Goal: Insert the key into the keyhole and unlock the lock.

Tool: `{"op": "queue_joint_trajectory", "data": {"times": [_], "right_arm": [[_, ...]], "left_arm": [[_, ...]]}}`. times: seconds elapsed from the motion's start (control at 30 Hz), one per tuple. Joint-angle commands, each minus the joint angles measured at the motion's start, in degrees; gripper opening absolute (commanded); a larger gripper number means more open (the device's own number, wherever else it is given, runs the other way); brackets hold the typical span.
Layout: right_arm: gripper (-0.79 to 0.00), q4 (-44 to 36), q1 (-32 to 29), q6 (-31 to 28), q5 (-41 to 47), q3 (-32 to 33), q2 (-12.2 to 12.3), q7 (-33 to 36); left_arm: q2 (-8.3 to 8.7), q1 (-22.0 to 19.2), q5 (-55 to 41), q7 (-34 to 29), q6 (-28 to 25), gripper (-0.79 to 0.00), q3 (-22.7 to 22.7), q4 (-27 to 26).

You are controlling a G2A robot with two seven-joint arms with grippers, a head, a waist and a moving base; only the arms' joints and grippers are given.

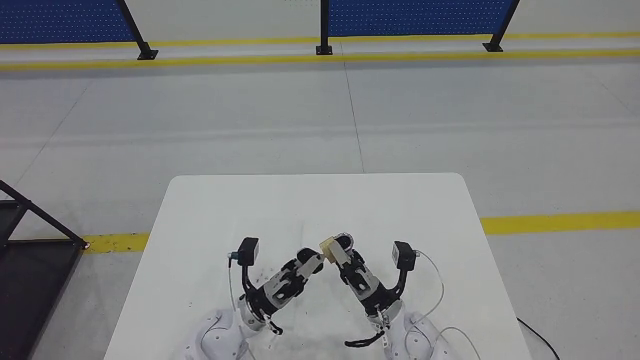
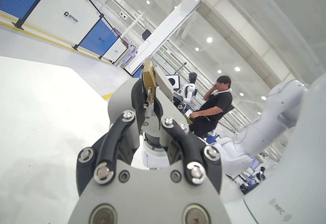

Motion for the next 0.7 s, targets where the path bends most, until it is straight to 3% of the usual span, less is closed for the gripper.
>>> {"op": "queue_joint_trajectory", "data": {"times": [0.0,0.13,0.33,0.67], "right_arm": [[-0.785,0.0,0.0,0.2,0.1,-0.1,0.0,0.1],[-0.785,0.1,0.2,0.4,0.2,-0.1,0.0,0.1],[-0.785,0.0,0.2,0.8,0.3,-0.2,0.0,0.3],[-0.785,-0.2,0.1,1.6,0.4,-0.2,0.0,0.7]], "left_arm": [[0.00,0.0,-0.1,-0.2,0.2,-0.668,0.1,-0.1],[0.02,-0.1,0.1,-0.6,0.4,-0.785,0.1,-0.3],[-0.04,0.5,3.6,1.4,2.0,-0.785,-0.8,-1.2],[-0.79,2.8,17.9,12.4,7.5,-0.785,-1.7,-3.8]]}}
